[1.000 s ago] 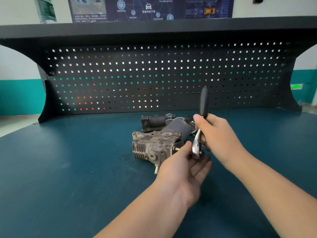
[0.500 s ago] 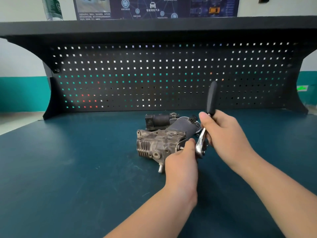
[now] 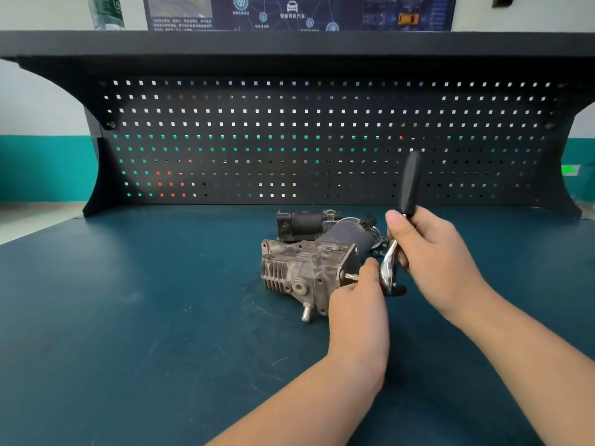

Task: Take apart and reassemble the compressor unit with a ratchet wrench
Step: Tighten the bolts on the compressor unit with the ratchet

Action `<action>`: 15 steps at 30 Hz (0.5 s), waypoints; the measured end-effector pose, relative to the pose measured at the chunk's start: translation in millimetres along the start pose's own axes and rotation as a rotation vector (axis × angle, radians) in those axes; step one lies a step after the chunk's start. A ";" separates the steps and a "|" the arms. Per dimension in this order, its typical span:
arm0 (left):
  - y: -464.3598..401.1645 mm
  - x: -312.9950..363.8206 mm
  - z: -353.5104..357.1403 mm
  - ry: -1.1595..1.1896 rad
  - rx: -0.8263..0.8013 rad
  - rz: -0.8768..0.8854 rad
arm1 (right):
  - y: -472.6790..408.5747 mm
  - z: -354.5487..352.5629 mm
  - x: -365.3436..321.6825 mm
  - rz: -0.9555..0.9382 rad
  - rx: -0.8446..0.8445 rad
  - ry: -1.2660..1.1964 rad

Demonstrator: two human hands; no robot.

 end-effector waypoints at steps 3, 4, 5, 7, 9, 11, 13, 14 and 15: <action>0.7 1.9 -4.6 -0.024 0.052 0.026 | -0.6 0.2 2.2 0.026 0.013 0.001; 0.4 2.7 -5.2 -0.037 0.057 0.033 | -1.1 0.2 3.1 0.033 0.016 0.014; -0.5 3.0 -5.4 -0.055 0.057 0.043 | -1.9 0.6 4.9 0.052 0.022 0.036; -2.1 2.6 -4.6 -0.090 0.045 0.057 | -1.9 1.4 16.9 0.194 0.035 0.047; -3.0 2.2 -3.8 -0.115 0.041 0.080 | 5.8 5.5 41.9 0.538 0.030 -0.119; -5.8 3.5 -4.6 -0.159 0.063 0.129 | 25.2 16.4 61.0 0.913 -0.041 -0.314; -7.1 5.5 -5.1 -0.189 0.079 0.168 | 37.9 24.4 65.4 1.060 -0.116 -0.397; -7.3 5.9 -4.8 -0.200 0.075 0.173 | 37.7 25.3 65.6 1.052 -0.117 -0.408; -7.2 5.6 -4.4 -0.206 0.065 0.170 | 33.6 24.5 64.8 0.999 -0.090 -0.407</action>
Point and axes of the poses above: each hand's wrist, its own y-axis away from the middle knuckle, its own z-axis out of the palm, x = y × z, the point moved 8 cm from there along -y, towards the middle knuckle, and after that the axes turned 10 degrees about x, right-handed, at the moved point
